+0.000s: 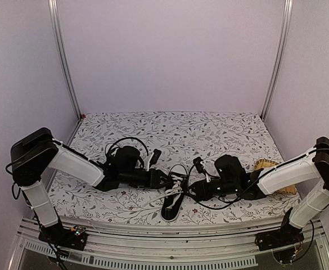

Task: Tie the shoes
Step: Cross the half-tied shoelace with the shoelace loop.

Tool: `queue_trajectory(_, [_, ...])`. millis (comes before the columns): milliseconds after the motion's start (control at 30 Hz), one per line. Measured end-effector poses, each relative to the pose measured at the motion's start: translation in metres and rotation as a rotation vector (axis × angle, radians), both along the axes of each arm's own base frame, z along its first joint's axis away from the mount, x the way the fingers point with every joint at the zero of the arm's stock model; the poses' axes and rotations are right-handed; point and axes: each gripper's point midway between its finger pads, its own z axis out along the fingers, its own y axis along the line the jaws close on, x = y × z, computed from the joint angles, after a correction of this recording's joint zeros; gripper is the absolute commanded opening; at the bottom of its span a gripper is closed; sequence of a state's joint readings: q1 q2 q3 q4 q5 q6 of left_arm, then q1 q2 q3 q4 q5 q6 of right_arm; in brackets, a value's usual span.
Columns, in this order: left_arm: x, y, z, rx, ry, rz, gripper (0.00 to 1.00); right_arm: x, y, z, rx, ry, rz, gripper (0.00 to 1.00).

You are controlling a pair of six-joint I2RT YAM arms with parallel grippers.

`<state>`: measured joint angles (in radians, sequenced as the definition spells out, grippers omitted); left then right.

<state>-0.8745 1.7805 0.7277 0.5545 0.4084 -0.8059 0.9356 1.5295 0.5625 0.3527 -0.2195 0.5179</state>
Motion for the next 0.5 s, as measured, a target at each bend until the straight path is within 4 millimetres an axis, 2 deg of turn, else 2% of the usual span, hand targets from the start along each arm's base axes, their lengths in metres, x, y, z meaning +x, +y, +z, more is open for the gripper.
queue_trajectory(133, [0.001, -0.006, 0.002, 0.012, -0.003, -0.030, 0.53, -0.002, -0.002, -0.022, -0.052, 0.024, 0.014, 0.47])
queue_trajectory(300, [0.015, -0.023, 0.023, 0.042, -0.060, -0.065, 0.54, -0.005, -0.001, -0.033, -0.070, 0.035, 0.035, 0.36])
queue_trajectory(400, [0.024, -0.029, 0.025, 0.093, -0.083, -0.070, 0.53, -0.004, 0.003, -0.032, -0.063, 0.030, 0.045, 0.26])
queue_trajectory(500, [0.025, -0.029, 0.013, 0.171, -0.077, -0.077, 0.50, -0.002, 0.005, -0.029, -0.050, 0.020, 0.048, 0.12])
